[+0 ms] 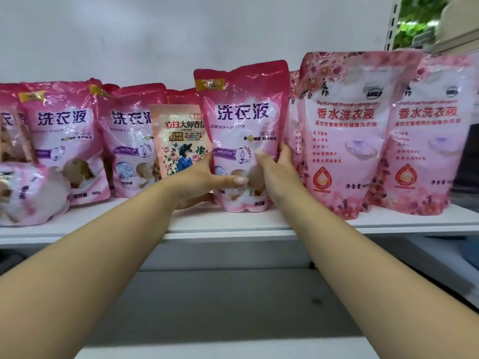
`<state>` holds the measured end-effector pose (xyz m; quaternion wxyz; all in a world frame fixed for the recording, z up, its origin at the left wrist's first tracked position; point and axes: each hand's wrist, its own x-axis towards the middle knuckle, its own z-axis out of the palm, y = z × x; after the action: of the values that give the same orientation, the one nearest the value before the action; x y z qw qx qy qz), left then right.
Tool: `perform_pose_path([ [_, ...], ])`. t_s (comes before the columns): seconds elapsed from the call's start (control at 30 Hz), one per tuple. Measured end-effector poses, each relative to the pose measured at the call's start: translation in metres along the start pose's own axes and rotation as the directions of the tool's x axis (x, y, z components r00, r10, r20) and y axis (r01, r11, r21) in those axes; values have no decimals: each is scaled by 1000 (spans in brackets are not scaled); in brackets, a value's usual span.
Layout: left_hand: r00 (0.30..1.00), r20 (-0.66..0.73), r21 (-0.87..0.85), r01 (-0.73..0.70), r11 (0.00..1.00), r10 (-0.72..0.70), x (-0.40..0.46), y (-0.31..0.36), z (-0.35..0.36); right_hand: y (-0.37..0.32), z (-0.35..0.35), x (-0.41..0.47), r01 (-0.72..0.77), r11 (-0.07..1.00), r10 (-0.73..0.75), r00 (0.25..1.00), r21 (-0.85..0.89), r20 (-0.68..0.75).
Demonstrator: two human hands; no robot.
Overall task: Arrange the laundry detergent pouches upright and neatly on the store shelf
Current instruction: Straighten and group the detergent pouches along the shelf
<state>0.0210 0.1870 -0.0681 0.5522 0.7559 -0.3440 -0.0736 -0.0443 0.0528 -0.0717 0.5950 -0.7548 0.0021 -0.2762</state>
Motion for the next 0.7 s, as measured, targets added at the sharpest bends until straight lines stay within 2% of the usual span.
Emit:
perform_pose_path([
  [0.17,1000,0,15,2,1000,-2,-3,2,3,0,-2,-6,20,999,-21,999,-33,-36],
  [0.3,1000,-24,-34,-4,999,4,-5,3,5,1,-2,-10,55,996,-61,994,-70,-90],
  [0.37,999,-31,18,-26,1000,26,-7,3,7,3,-2,-12,51,995,-60,992,-81,-111],
  [0.47,998,60,101,-18,995,12,-11,7,2,4,-2,-12,20,999,-25,992,-41,-122],
  [0.53,997,82,49,-11,999,7,-17,12,-13,4,-1,-12,21,999,-26,990,-40,-136],
  [0.57,1000,-8,6,-24,1000,24,-18,12,-24,5,-1,-12,34,998,-42,988,-57,-148],
  [0.6,983,-176,-9,-48,999,46,-21,12,-36,5,0,-11,49,995,-61,985,-83,-159],
  [0.63,926,-373,0,-58,998,54,-21,8,-48,6,1,-12,60,992,-78,982,-108,-172],
  [0.67,841,-540,17,-39,999,42,-21,3,-57,7,1,-12,66,989,-90,979,-129,-185],
  [0.7,763,-646,53,25,998,15,-22,-2,-63,7,1,-12,69,987,-97,976,-144,-196],
])
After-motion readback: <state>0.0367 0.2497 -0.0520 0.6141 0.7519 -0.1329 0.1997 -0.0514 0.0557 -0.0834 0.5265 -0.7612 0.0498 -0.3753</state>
